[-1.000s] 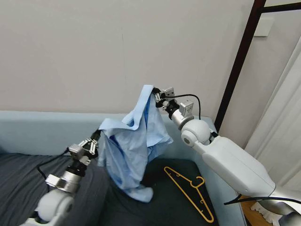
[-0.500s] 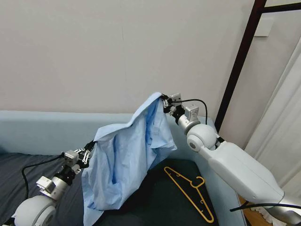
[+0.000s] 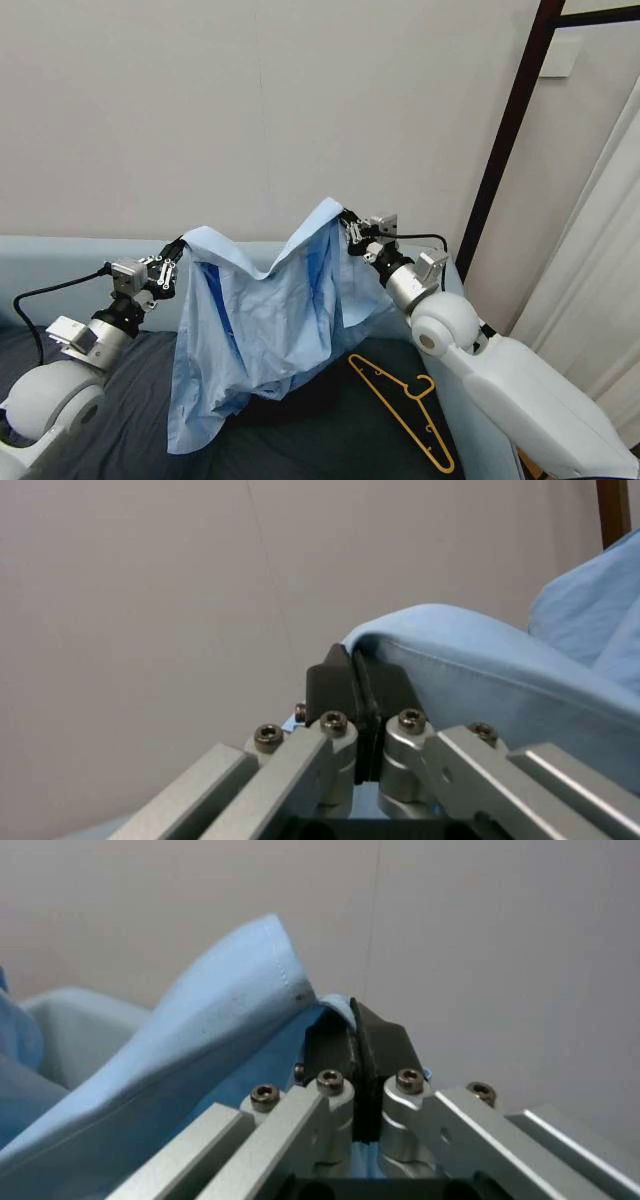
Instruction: Pick up the clothes from the sofa and hang them on the clothes hanger.
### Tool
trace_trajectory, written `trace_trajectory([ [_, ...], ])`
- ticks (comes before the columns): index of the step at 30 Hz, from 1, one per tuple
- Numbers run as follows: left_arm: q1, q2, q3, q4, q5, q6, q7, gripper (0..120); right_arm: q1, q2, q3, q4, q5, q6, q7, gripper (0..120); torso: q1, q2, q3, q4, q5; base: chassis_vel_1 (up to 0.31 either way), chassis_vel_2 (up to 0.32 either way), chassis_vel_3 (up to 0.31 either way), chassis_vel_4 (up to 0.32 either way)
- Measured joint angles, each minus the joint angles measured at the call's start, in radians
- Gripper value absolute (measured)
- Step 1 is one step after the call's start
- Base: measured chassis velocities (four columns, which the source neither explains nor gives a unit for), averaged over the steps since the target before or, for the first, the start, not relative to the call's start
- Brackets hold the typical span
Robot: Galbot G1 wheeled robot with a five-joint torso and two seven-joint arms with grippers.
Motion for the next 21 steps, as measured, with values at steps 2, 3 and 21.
trace_trajectory([
  [2, 0.042, -0.049, 0.041, 0.022, 0.052, -0.001, 0.004, 0, -0.071, -0.013, -0.031, 0.022, -0.071, -0.085, 0.066, 0, 0.0, 0.0, 0.0, 0.0, -0.0005, 0.0, 0.0, 0.0, 0.0],
  [3, 0.062, -0.085, 0.057, 0.034, 0.076, 0.003, 0.001, 0, -0.114, -0.009, -0.056, 0.009, -0.12, -0.149, 0.127, 0, 0.0, 0.0, 0.0, 0.0004, -0.0006, 0.0, 0.0, 0.0, 0.0],
  [21, 0.113, -0.152, 0.095, 0.075, 0.182, 0.063, -0.03, 0, -0.312, 0.017, -0.139, 0.044, -0.087, -0.363, 0.284, 16, 0.0, 0.0, 0.0, 0.0001, -0.0003, 0.0, 0.0, 0.0, 0.0],
])
